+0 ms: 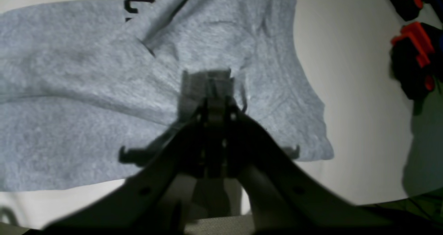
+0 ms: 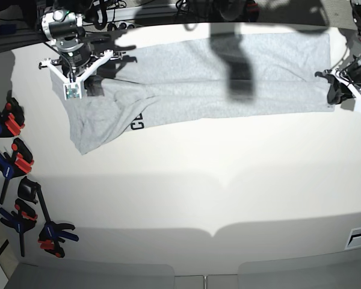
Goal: Fold the T-shirt properly
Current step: 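Regrasp the folded edge with both grippers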
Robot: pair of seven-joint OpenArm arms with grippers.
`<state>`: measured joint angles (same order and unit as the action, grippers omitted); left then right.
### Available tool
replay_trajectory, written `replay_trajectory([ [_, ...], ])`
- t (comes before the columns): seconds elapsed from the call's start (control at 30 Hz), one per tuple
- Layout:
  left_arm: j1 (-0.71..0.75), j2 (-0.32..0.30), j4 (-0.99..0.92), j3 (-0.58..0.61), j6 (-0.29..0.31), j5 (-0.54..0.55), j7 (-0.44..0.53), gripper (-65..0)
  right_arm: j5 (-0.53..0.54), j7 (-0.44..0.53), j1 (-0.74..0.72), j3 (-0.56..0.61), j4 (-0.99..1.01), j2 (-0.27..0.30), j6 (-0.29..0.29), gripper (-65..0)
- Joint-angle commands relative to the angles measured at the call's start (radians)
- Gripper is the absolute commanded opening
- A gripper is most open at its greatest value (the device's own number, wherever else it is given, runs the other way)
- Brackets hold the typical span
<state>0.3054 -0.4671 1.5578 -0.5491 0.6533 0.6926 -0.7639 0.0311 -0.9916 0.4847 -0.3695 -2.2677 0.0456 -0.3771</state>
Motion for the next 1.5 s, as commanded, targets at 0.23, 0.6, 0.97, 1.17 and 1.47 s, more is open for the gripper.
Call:
replay_trajectory([
  [0.23, 0.056, -0.041, 0.018, -0.008, 0.002, 0.043, 0.009, -65.0, 0.003, 0.020, 0.000, -0.003, -0.018, 0.003, 0.010, -65.0],
  [0.6, 0.109, -0.041, 0.018, -0.008, 0.003, 0.121, 0.012, -42.3, 0.003, 0.019, 0.000, -0.003, -0.018, 0.002, 0.010, -65.0],
  [0.97, 0.109, -0.041, 0.018, -0.008, 0.002, 0.121, -0.002, -41.7, 0.002, 0.064, -0.003, -0.003, -0.018, 0.002, 0.011, -39.7],
  [1.17, 0.106, -0.040, 0.033, -0.008, 0.003, 0.400, 0.011, -41.7, 0.058, 0.151, -0.024, -0.003, -0.018, 0.002, 0.011, -39.7],
  [1.47, 0.057, 0.080, 0.039, -0.007, 0.021, 0.269, 0.025, -41.7, 0.116, 0.257, -0.106, -0.003, 0.026, 0.002, 0.007, -39.7],
])
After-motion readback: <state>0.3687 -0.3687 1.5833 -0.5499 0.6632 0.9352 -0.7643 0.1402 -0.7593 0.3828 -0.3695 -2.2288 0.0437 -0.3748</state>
